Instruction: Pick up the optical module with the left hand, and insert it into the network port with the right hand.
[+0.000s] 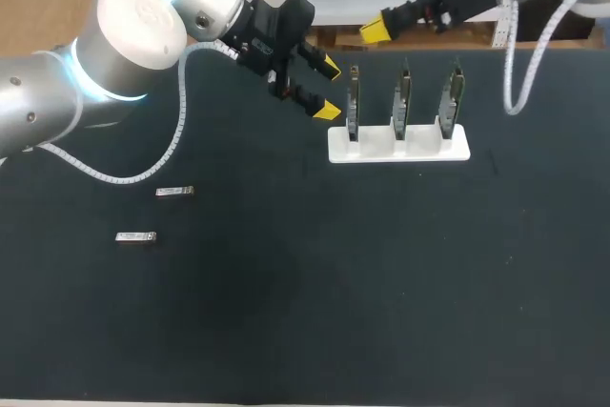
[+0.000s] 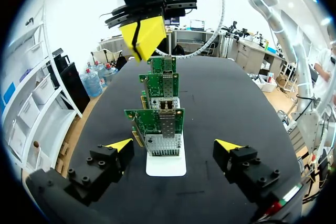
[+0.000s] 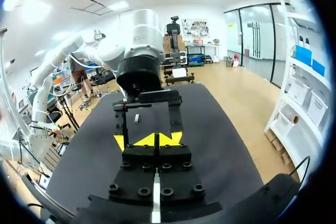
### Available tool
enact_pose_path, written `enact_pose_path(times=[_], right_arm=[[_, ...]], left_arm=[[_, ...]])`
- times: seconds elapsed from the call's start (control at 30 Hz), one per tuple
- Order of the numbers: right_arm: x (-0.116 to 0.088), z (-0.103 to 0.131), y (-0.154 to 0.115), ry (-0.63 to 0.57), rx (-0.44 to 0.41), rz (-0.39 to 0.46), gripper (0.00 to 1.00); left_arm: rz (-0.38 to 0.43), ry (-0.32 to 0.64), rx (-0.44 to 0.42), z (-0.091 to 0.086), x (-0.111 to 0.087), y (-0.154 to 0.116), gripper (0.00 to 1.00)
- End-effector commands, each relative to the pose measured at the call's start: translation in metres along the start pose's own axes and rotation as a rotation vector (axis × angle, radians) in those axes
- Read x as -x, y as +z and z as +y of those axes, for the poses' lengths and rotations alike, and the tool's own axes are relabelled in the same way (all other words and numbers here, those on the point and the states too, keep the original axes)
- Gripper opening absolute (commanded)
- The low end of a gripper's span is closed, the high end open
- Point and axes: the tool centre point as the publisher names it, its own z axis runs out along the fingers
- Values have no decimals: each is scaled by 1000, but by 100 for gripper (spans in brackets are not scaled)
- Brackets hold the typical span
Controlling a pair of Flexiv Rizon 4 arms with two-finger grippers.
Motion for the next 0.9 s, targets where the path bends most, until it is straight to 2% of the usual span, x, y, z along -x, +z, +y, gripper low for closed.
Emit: enact_pose_path(times=[0.03, 0.23, 0.43, 0.9], right_arm=[[-11, 17, -19, 12, -86, -6, 0], [-20, 23, -41, 8, -118, 5, 0], [-33, 27, -55, -3, -112, 42, 0], [-53, 23, -62, -24, -49, 78, 0]], left_arm=[[4, -1, -2, 1, 1, 0, 100], [4, -1, -2, 1, 1, 0, 100], [4, -1, -2, 1, 1, 0, 100], [4, -1, -2, 1, 1, 0, 100]])
